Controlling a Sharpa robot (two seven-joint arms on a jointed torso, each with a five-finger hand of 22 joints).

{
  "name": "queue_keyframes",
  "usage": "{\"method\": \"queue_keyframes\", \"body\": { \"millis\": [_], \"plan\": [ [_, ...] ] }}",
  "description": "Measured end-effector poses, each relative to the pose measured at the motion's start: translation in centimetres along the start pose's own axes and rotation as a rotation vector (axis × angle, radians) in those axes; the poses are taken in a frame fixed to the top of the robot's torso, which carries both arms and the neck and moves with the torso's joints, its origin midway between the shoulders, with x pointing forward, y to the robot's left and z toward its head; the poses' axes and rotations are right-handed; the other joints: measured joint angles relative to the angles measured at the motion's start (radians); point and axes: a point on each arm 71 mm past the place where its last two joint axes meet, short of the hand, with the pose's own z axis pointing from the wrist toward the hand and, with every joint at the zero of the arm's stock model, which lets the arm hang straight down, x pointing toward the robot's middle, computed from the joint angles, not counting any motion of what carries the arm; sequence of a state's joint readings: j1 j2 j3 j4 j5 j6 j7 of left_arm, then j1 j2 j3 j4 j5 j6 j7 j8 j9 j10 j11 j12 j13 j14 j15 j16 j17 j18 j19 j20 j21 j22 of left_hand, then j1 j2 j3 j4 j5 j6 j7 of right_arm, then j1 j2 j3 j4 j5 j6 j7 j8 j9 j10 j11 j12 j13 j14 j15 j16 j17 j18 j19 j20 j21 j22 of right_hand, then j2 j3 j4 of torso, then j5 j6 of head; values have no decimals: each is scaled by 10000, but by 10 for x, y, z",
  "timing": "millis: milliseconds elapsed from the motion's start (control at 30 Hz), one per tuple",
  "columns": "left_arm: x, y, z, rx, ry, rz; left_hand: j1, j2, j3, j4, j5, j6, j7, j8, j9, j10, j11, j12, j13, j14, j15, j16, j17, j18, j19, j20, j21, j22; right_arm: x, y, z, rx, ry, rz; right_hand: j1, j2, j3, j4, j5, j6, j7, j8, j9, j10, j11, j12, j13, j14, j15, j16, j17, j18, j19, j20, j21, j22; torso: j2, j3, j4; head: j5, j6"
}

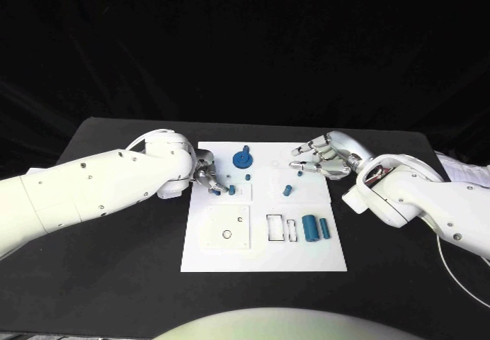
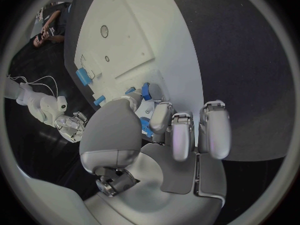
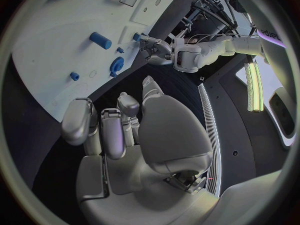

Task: Assemble the parts on the task board

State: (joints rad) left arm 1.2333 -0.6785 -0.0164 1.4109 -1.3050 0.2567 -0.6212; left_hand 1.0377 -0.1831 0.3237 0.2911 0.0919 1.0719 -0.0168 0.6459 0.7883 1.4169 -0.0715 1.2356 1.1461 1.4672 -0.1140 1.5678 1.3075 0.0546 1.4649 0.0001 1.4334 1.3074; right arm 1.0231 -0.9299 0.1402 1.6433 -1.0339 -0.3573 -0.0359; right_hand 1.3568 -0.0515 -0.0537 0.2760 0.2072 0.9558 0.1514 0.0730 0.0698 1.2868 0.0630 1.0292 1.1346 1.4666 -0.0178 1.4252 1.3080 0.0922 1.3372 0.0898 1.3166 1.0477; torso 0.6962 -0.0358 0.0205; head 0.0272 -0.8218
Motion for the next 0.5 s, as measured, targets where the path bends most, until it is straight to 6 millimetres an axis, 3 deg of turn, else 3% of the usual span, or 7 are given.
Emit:
{"method": "queue_keyframes", "body": {
  "millis": [200,367,500],
  "plan": [
    [0,1,-1,-15,-16,31,0,0,-57,15,0,0,0,0,-1,0,0,0,-1,0,0,0,0,1,0,0,-4,0,0,0,0,3,-2,-1,0,0,0,0,0,0,0,0,0,5,5,0,0,0,0,0,-1,0,0,0,0,0,-1,4,1,0,2],
    [1,2,-2,-20,-14,36,10,140,-91,-19,0,35,-36,-3,10,35,-35,0,-1,0,0,0,-1,1,0,0,-5,0,0,0,0,3,-5,-2,0,0,0,0,0,0,0,0,0,5,5,0,1,0,0,0,-2,1,0,0,0,0,4,0,0,6,-8],
    [2,2,-3,-14,0,43,152,471,-40,-63,0,35,-36,-3,26,35,-35,0,-2,0,0,0,-1,1,0,0,-5,0,0,0,0,3,-4,-2,0,0,1,0,0,0,0,0,0,5,5,0,1,0,0,0,-2,0,0,0,0,0,3,-5,0,11,-15]
  ]
}}
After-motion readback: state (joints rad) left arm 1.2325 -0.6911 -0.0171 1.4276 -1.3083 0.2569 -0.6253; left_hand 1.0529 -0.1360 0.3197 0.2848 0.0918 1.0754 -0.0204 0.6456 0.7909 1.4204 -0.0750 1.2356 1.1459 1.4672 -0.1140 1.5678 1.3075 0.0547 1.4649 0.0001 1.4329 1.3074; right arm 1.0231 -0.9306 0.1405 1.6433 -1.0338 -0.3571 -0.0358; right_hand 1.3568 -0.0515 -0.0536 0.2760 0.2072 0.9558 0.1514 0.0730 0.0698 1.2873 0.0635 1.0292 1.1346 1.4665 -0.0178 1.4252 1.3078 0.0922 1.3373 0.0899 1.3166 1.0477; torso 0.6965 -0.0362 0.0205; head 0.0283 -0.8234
